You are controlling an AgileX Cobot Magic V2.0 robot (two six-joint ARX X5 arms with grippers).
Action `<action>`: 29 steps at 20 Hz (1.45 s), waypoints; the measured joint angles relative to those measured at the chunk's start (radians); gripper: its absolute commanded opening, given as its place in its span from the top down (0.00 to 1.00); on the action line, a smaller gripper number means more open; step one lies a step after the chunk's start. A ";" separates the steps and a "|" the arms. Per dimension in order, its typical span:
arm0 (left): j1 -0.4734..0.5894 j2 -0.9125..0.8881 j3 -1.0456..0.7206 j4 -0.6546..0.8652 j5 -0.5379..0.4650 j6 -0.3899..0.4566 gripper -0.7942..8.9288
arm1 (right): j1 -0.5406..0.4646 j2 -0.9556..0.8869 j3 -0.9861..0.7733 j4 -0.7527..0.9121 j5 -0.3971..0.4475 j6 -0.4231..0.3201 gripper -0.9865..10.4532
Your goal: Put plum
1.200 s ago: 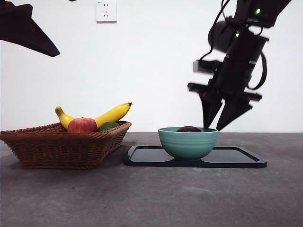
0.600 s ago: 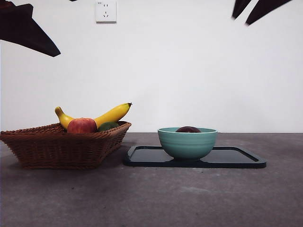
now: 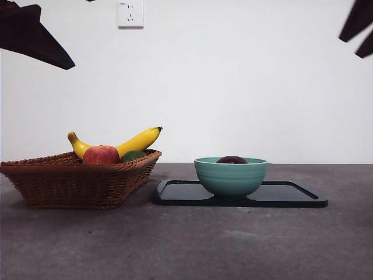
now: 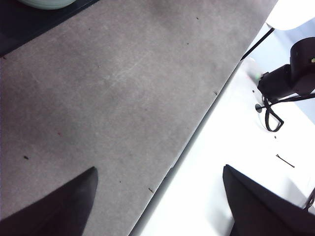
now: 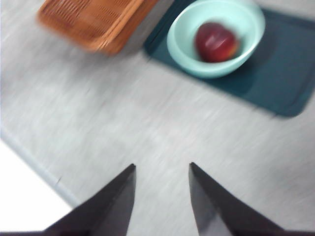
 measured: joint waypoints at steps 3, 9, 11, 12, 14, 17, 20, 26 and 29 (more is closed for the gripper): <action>0.000 0.000 0.000 0.000 0.000 0.000 0.50 | 0.014 -0.083 -0.074 0.006 0.000 -0.001 0.76; 0.000 0.000 0.000 0.000 0.000 0.000 0.50 | 0.014 -0.140 -0.092 0.024 0.000 -0.002 0.76; 0.000 0.000 0.000 0.000 0.000 0.000 0.50 | 0.014 -0.140 -0.092 0.024 0.000 -0.002 0.76; 0.000 0.000 0.000 0.000 0.000 0.000 0.50 | 0.014 -0.140 -0.092 0.024 0.000 -0.002 0.76; 0.000 0.000 0.000 0.000 0.000 0.000 0.50 | 0.014 -0.140 -0.092 0.024 0.000 -0.002 0.76; 0.000 0.000 0.000 0.027 0.000 -0.013 0.50 | 0.014 -0.140 -0.092 0.024 0.000 -0.002 0.76; -0.014 0.000 0.000 0.150 -0.007 -0.067 0.50 | 0.014 -0.140 -0.092 0.024 0.000 -0.002 0.76; -0.058 0.080 0.089 0.323 -0.186 -0.198 0.50 | 0.014 -0.140 -0.092 0.024 0.000 -0.002 0.76; -0.063 0.210 0.259 0.314 -0.196 -0.227 0.50 | 0.014 -0.140 -0.092 0.024 0.000 -0.002 0.76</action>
